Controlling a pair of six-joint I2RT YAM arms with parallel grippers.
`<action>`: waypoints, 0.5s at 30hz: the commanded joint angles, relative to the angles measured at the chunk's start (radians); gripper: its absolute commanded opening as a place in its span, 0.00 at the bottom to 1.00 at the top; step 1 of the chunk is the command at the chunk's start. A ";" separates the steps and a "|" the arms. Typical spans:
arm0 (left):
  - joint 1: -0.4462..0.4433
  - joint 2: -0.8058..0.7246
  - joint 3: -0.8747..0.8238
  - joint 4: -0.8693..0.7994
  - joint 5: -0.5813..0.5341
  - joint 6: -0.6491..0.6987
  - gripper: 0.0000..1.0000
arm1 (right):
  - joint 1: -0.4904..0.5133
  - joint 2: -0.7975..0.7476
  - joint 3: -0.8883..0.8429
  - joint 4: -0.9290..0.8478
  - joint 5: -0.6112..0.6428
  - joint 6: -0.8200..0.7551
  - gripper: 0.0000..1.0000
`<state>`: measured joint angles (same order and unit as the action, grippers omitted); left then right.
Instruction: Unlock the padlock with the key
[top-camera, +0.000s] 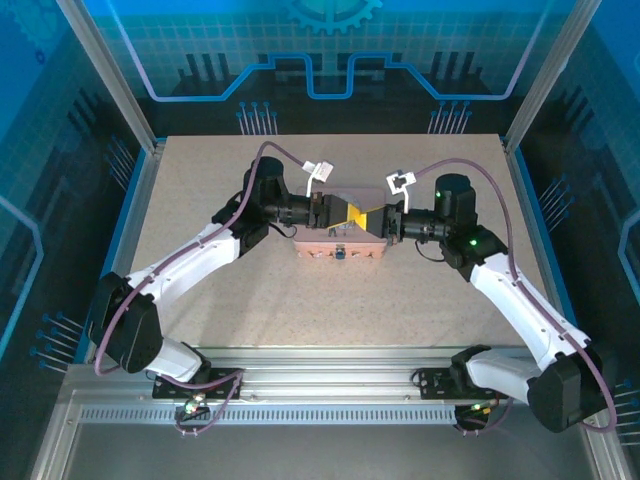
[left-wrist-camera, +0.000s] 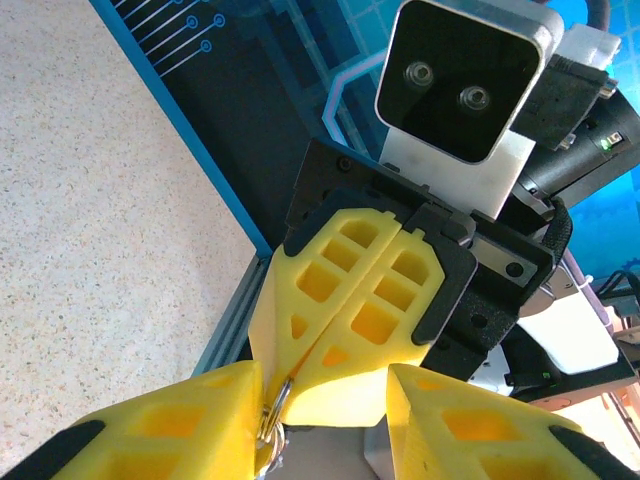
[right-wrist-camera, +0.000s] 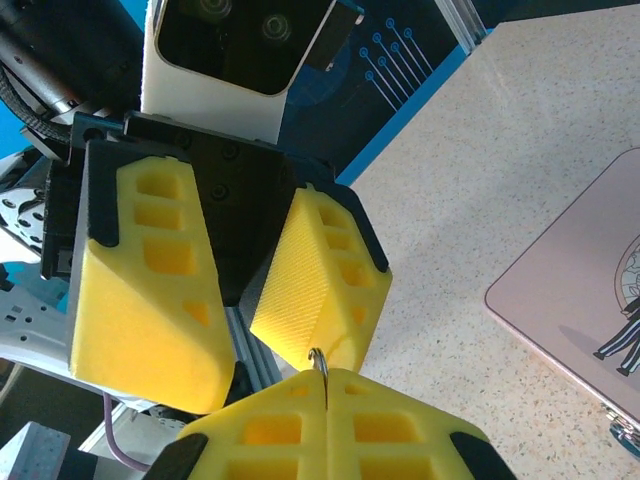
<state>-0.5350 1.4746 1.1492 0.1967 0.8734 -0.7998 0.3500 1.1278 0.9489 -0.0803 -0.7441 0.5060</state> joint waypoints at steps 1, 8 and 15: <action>-0.022 0.007 -0.009 0.036 0.068 0.002 0.45 | -0.031 -0.017 -0.002 0.032 0.018 0.022 0.00; -0.029 0.013 -0.009 0.038 0.070 0.003 0.38 | -0.042 -0.028 -0.013 0.049 0.025 0.035 0.00; -0.031 0.015 -0.006 0.024 0.068 0.011 0.22 | -0.049 -0.040 -0.022 0.052 0.020 0.034 0.00</action>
<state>-0.5591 1.4857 1.1484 0.2104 0.9127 -0.8101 0.3164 1.1091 0.9424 -0.0422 -0.7284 0.5354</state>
